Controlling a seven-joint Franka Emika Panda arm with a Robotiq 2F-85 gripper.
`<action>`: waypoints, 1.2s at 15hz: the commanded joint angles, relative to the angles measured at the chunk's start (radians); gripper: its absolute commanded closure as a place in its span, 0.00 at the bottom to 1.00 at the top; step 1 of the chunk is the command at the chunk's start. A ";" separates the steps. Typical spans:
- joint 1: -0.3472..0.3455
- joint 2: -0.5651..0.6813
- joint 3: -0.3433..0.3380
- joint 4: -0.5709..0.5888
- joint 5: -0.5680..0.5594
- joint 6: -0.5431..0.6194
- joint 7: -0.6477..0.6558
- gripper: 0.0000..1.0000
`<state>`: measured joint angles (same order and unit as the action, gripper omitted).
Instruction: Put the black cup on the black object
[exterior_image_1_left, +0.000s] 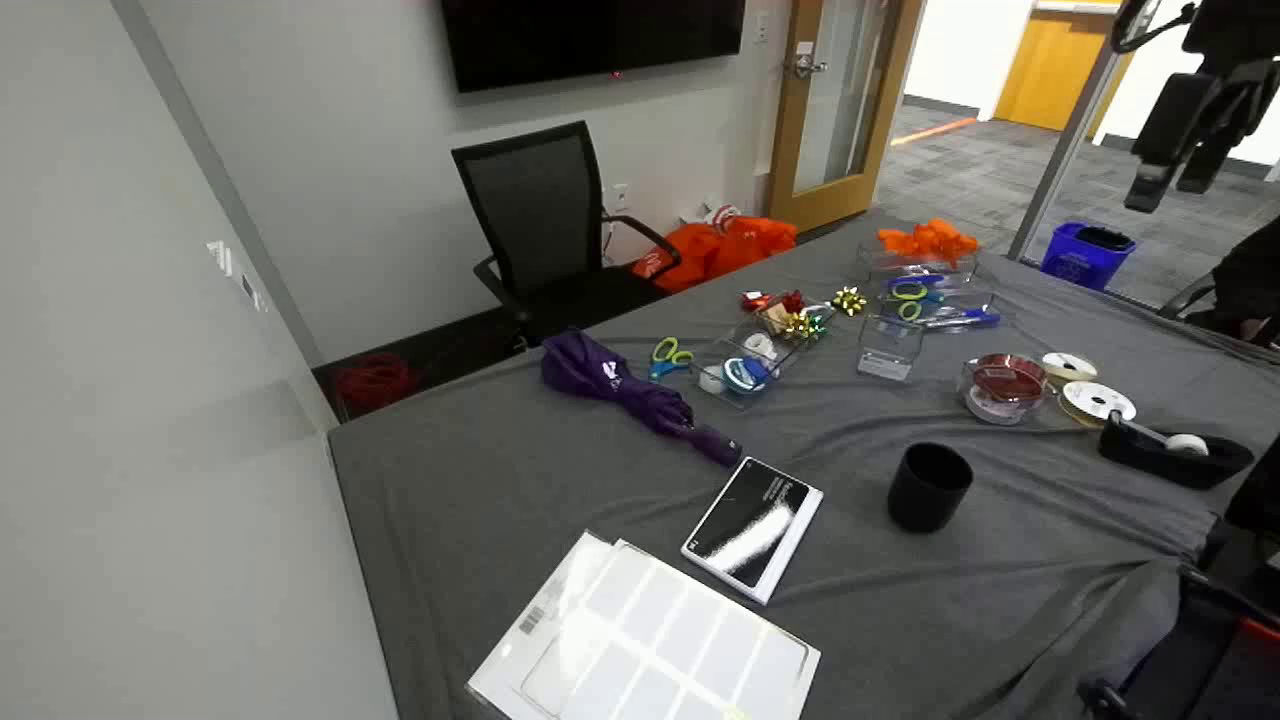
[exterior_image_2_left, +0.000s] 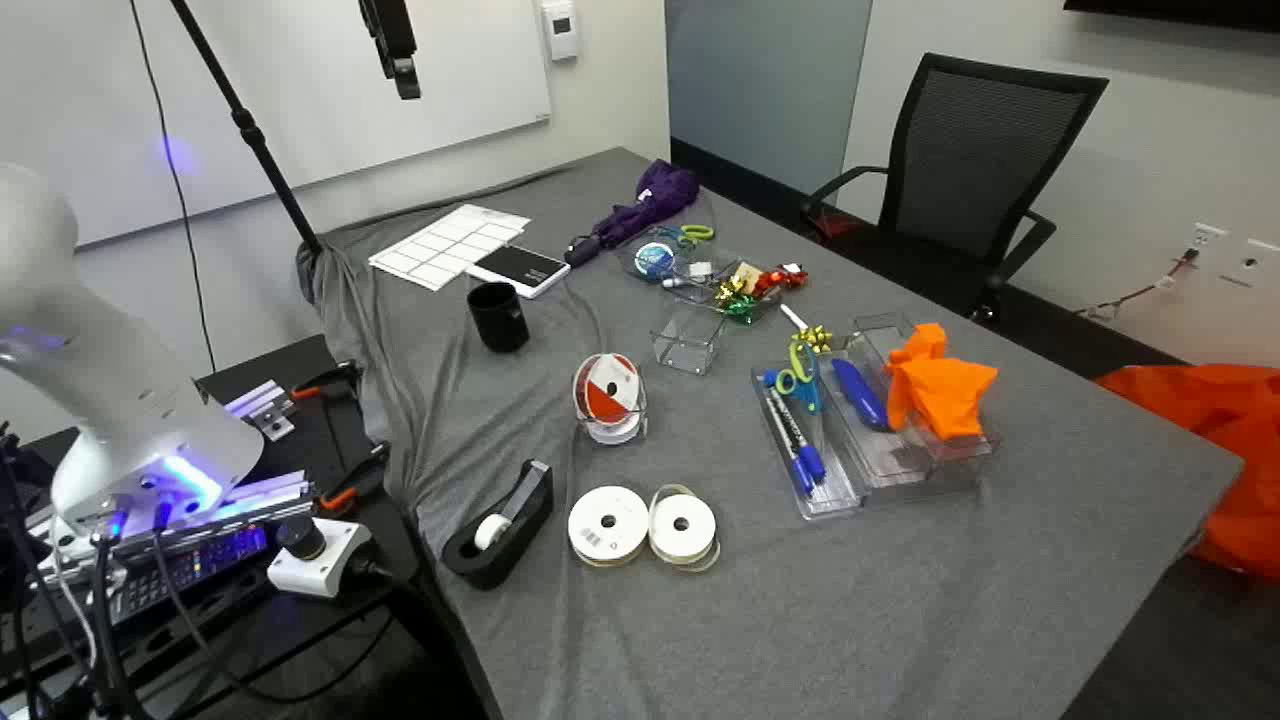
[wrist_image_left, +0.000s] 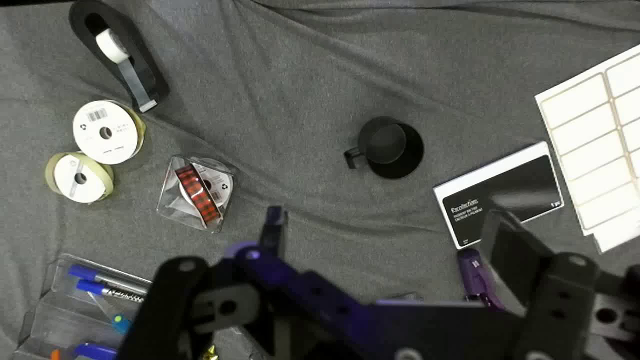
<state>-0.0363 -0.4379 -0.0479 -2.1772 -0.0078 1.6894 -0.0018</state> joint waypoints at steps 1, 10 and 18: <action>-0.002 0.001 0.002 0.002 0.001 -0.002 -0.001 0.00; -0.002 0.001 0.002 0.002 0.001 -0.002 -0.001 0.00; -0.062 0.082 -0.068 -0.123 0.144 0.362 0.162 0.00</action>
<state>-0.0574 -0.4073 -0.1010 -2.2460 0.0910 1.9165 0.1041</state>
